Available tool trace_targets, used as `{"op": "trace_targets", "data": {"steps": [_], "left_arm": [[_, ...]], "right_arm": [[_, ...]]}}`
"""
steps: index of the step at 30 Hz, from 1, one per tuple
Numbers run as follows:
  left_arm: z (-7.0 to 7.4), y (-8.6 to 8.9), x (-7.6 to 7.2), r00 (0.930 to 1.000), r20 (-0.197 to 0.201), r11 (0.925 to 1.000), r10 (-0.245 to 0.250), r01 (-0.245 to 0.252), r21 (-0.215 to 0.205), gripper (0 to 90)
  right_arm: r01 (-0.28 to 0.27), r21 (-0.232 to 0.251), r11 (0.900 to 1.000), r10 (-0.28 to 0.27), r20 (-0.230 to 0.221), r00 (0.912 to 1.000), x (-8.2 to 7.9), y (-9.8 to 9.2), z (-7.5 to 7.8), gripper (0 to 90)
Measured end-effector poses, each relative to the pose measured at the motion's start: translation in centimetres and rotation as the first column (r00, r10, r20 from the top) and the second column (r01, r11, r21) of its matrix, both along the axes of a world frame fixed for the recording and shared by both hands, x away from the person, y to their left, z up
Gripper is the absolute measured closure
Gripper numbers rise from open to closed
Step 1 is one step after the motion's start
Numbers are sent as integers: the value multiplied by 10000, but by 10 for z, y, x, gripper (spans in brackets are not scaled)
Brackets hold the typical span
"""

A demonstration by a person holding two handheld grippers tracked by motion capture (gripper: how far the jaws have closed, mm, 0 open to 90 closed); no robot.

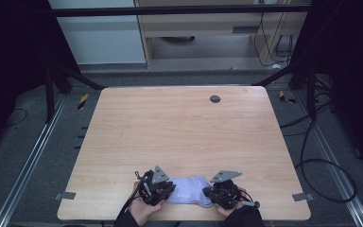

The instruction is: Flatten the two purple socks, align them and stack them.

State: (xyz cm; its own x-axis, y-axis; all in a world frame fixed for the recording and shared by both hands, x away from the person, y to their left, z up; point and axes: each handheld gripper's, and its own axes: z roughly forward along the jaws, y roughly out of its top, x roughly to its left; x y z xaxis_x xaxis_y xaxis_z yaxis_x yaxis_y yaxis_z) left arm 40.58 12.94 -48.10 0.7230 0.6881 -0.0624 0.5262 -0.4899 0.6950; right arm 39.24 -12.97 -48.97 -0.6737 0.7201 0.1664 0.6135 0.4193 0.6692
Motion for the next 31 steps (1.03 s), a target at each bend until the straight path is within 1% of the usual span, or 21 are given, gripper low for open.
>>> {"op": "trace_targets", "data": {"steps": [2, 4, 6, 7, 9, 11, 13, 14, 15, 17, 18, 19, 20, 23, 24, 25, 26, 27, 29, 30, 31], "left_arm": [[5, 6, 3, 9996, 156, 9995, 218, -215, -219, 761], [10, 13, 7, 9983, 315, 9977, 498, -483, -467, 736], [14, 22, 11, 9954, 513, 9953, 804, -774, -585, 693], [15, 26, 14, 9935, 579, 9934, 981, -942, -660, 674], [16, 36, 20, 9893, 723, 9899, 1263, -1210, -743, 626], [16, 47, 25, 9834, 778, 9839, 1638, -1571, -855, 581], [16, 57, 31, 9769, 891, 9781, 1943, -1860, -937, 539], [16, 61, 33, 9751, 903, 9765, 2028, -1945, -933, 512], [16, 65, 35, 9722, 904, 9730, 2160, -2066, -1032, 491], [14, 76, 41, 9686, 900, 9690, 2317, -2216, -1097, 453], [13, 79, 43, 9674, 915, 9681, 2363, -2264, -1070, 428], [13, 84, 45, 9643, 954, 9659, 2470, -2371, -1044, 411], [12, 88, 47, 9607, 967, 9623, 2602, -2499, -1071, 397], [11, 104, 52, 9514, 942, 9522, 2932, -2817, -1183, 367], [11, 109, 53, 9492, 958, 9501, 2999, -2880, -1200, 354], [11, 115, 55, 9452, 972, 9460, 3116, -2990, -1249, 350], [11, 119, 56, 9425, 970, 9432, 3198, -3069, -1272, 345], [10, 124, 57, 9391, 966, 9397, 3297, -3167, -1292, 339], [9, 135, 60, 9299, 991, 9309, 3542, -3406, -1318, 330], [9, 139, 61, 9278, 986, 9287, 3599, -3461, -1332, 325], [8, 143, 63, 9241, 962, 9250, 3698, -3564, -1318, 323]], "right_arm": [[137, 229, 9996, -140, 110, 9998, 1, -4, 4, 870], [389, 468, 9981, -408, 415, 9983, 3, -11, 8, 835], [795, 624, 9949, -842, 774, 9934, 5, -19, 12, 751], [1053, 683, 9921, -1117, 981, 9889, 6, -24, 13, 718], [1571, 770, 9846, -1660, 1275, 9778, 9, -34, 13, 652], [2074, 862, 9744, -2187, 1531, 9637, 12, -44, 13, 588], [2513, 912, 9636, -2642, 1804, 9475, 16, -54, 13, 537], [2687, 944, 9586, -2823, 1912, 9401, 19, -60, 13, 508], [2850, 966, 9537, -2989, 1947, 9342, 20, -63, 12, 488], [3092, 969, 9461, -3231, 2124, 9222, 24, -72, 11, 433], [3286, 1021, 9389, -3433, 2102, 9154, 26, -76, 11, 411], [3370, 957, 9366, -3501, 2176, 9111, 28, -80, 10, 389], [3483, 1045, 9315, -3630, 2108, 9076, 29, -83, 9, 364], [3678, 1164, 9226, -3843, 1932, 9028, 35, -95, 6, 310], [3728, 1218, 9199, -3902, 1897, 9010, 37, -98, 5, 294], [3751, 1241, 9186, -3931, 1920, 8992, 39, -101, 4, 277], [3832, 1207, 9157, -4005, 1989, 8944, 40, -105, 4, 266], [3875, 1216, 9138, -4051, 2029, 8915, 41, -107, 3, 260], [4017, 1285, 9067, -4208, 2099, 8825, 42, -114, 3, 246], [4069, 1302, 9042, -4264, 2180, 8779, 43, -118, 3, 242], [4105, 1346, 9019, -4310, 2137, 8767, 43, -120, 3, 241]]}}
